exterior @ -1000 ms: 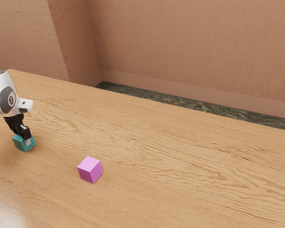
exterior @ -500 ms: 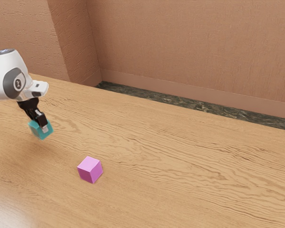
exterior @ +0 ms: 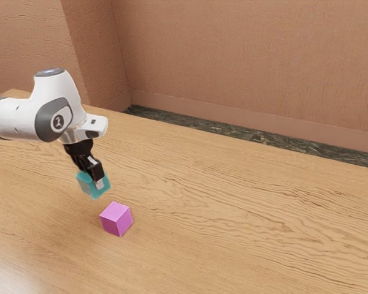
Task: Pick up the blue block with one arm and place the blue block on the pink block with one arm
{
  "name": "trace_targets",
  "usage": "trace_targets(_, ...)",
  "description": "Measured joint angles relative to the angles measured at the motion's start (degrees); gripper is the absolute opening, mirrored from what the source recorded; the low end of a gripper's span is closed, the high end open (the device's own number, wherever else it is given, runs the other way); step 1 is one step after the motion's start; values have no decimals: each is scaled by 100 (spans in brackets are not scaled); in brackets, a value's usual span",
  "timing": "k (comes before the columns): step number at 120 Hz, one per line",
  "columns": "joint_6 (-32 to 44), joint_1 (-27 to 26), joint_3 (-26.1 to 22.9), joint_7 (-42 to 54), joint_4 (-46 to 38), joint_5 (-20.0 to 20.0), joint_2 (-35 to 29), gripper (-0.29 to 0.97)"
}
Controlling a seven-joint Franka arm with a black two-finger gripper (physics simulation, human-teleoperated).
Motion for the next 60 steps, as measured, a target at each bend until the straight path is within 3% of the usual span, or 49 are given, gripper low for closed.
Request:
trace_targets(16,1,240,-96,-314,-101,-64,-86,34)
trace_targets(60,53,97,-261,-987,-96,-111,36,34)
